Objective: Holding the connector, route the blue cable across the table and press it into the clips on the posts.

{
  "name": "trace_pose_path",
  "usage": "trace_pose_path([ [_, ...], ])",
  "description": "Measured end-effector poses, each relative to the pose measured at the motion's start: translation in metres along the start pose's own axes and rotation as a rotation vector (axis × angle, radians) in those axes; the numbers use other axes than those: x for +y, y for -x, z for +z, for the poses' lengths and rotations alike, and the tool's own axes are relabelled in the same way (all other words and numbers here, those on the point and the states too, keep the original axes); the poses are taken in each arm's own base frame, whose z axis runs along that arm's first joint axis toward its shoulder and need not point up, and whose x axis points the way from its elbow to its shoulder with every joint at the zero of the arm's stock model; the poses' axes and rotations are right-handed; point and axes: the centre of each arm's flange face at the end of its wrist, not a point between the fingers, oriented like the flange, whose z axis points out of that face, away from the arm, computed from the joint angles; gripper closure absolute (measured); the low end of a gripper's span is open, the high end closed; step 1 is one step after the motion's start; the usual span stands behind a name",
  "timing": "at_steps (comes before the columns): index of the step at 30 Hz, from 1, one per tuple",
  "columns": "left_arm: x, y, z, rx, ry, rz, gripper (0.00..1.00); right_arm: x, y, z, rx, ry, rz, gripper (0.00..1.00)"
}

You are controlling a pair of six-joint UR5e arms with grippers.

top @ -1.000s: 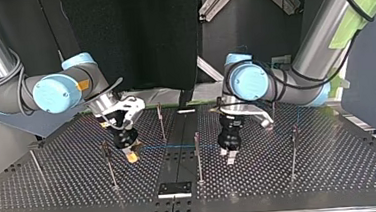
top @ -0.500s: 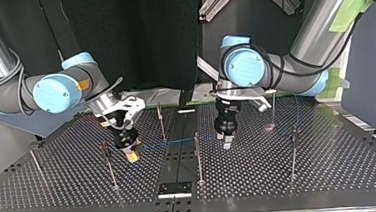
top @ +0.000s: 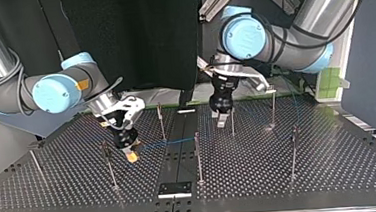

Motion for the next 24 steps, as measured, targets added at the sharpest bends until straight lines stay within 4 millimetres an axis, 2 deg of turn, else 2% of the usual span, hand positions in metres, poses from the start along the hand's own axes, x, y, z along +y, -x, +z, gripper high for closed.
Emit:
trace_pose_path([
  [8, -0.019, 0.024, -0.025, -0.057, -0.04, 0.014, 0.02, 0.004, -0.001, 0.0, 0.003, 0.008, 0.001, 1.0],
  [15, -0.048, 0.069, -0.043, -0.133, -0.086, 0.01, 0.02, 0.008, -0.001, 0.0, 0.005, 0.014, 0.001, 1.0],
  [19, -0.062, 0.074, -0.045, -0.123, -0.086, 0.032, 0.02, 0.008, -0.002, 0.0, 0.005, 0.015, 0.0, 1.0],
  [24, -0.081, 0.068, -0.041, -0.096, -0.08, 0.068, 0.02, 0.008, -0.002, 0.0, 0.005, 0.016, 0.0, 1.0],
])
